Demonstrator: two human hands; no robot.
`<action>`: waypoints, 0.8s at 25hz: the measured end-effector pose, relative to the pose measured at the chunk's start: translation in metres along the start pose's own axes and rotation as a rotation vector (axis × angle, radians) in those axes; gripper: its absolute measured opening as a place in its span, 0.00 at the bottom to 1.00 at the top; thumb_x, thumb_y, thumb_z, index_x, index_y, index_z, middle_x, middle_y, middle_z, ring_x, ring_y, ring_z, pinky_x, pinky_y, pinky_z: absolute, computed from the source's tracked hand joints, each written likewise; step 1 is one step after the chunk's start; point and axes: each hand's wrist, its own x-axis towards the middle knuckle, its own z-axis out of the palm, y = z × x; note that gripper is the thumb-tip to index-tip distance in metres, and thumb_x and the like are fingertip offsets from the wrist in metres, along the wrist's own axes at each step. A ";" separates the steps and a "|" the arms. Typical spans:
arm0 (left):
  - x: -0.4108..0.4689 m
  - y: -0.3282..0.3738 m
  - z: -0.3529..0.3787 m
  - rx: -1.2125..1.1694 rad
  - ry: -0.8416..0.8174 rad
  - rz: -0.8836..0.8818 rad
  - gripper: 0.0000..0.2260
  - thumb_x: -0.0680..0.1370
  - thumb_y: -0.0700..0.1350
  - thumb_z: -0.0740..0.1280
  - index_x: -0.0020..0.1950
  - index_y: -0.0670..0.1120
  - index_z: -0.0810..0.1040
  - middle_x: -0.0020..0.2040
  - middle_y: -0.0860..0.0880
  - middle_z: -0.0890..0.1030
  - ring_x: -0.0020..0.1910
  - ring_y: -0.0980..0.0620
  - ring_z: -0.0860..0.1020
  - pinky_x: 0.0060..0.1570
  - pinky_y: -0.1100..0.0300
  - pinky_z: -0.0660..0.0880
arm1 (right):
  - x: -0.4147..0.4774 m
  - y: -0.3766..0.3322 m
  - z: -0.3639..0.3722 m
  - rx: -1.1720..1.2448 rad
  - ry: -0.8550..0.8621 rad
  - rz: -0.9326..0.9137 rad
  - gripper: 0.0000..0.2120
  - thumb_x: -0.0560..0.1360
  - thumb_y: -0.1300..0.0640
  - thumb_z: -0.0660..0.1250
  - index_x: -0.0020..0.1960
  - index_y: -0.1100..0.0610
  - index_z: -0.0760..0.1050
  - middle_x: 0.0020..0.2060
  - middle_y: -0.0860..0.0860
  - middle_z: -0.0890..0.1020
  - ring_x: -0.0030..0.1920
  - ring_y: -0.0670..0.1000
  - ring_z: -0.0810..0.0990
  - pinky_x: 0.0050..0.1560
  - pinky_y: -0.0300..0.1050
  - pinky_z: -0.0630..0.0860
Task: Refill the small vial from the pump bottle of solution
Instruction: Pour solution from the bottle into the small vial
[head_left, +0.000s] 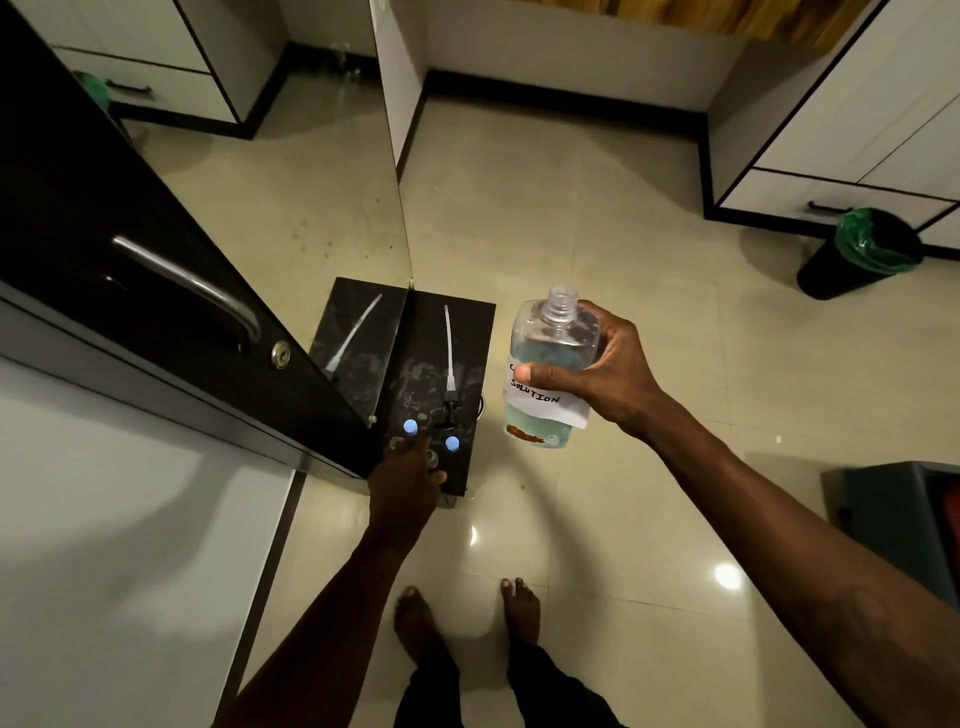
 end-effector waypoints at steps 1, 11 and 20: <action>0.000 -0.004 0.005 0.038 0.001 0.014 0.18 0.74 0.46 0.77 0.62 0.44 0.79 0.52 0.46 0.84 0.53 0.46 0.83 0.49 0.54 0.79 | -0.001 0.001 0.000 -0.003 0.001 0.002 0.26 0.65 0.64 0.83 0.61 0.62 0.80 0.52 0.59 0.86 0.50 0.59 0.86 0.53 0.54 0.85; 0.008 -0.029 0.042 -0.022 -0.005 0.118 0.10 0.70 0.33 0.79 0.43 0.43 0.80 0.35 0.46 0.82 0.35 0.49 0.83 0.36 0.56 0.82 | -0.010 0.001 -0.005 0.022 0.050 0.008 0.26 0.64 0.64 0.83 0.60 0.62 0.80 0.52 0.60 0.85 0.51 0.61 0.85 0.53 0.56 0.85; -0.006 0.046 -0.065 -0.358 0.097 -0.042 0.07 0.76 0.50 0.73 0.46 0.50 0.78 0.39 0.55 0.81 0.36 0.59 0.80 0.32 0.74 0.69 | -0.019 -0.033 -0.016 -0.085 0.094 -0.036 0.28 0.61 0.52 0.87 0.58 0.54 0.82 0.50 0.51 0.87 0.48 0.54 0.87 0.53 0.59 0.84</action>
